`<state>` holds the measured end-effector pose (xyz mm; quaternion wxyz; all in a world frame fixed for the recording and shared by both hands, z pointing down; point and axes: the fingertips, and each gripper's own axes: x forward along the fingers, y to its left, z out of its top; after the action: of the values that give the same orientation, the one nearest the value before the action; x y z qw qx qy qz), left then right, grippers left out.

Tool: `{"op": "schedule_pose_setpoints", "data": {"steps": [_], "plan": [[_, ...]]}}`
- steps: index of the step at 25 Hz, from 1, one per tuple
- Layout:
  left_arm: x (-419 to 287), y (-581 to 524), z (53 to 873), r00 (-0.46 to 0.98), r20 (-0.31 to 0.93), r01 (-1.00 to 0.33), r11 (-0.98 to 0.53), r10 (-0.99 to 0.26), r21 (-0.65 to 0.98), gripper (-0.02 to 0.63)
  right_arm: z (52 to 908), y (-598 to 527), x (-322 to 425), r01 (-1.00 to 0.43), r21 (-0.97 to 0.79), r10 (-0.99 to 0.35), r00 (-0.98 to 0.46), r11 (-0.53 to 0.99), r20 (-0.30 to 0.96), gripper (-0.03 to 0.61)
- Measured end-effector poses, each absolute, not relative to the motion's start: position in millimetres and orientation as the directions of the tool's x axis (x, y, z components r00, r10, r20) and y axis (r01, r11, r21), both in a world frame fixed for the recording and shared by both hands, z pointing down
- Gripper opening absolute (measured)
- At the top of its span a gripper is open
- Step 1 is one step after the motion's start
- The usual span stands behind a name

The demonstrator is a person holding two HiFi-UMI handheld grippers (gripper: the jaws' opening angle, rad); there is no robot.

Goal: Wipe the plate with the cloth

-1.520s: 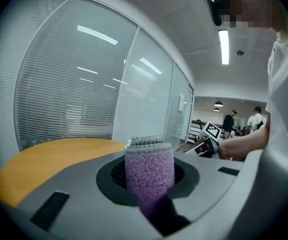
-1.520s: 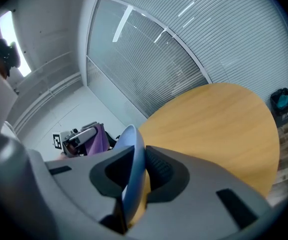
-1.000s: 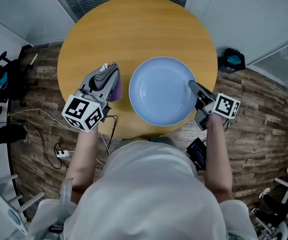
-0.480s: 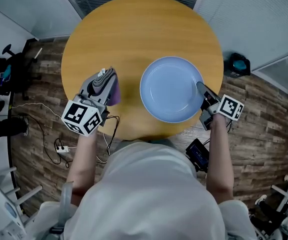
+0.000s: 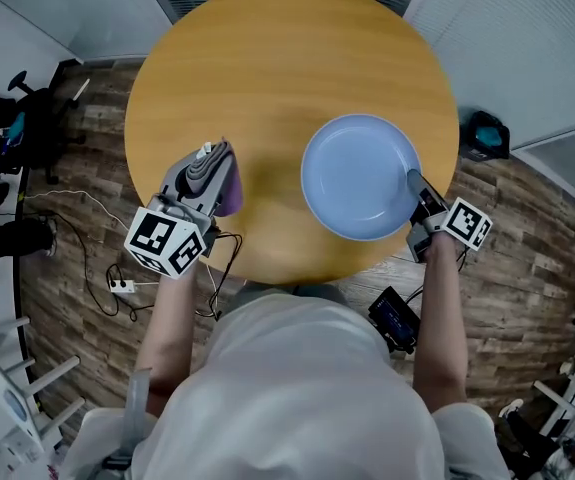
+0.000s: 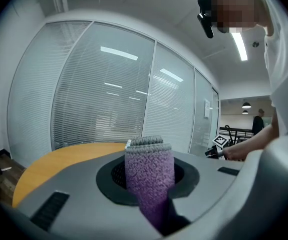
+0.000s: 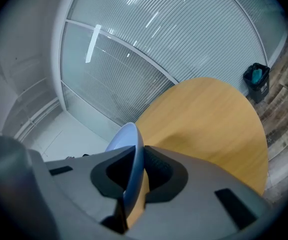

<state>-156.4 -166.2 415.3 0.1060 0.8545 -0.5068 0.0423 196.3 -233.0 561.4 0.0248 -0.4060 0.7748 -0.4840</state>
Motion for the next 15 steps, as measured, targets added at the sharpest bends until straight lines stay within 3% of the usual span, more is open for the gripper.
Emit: {"op": "schedule_pose_setpoints", "data": {"steps": [15], "plan": [[-157.5,-154.7,437.1,0.467,0.222,-0.883,-0.44,-0.856,0.163,0.078,609.4,-250.5,230.2,-0.591,-0.802,-0.763,-0.56,0.093,0.324,0.049]]}}
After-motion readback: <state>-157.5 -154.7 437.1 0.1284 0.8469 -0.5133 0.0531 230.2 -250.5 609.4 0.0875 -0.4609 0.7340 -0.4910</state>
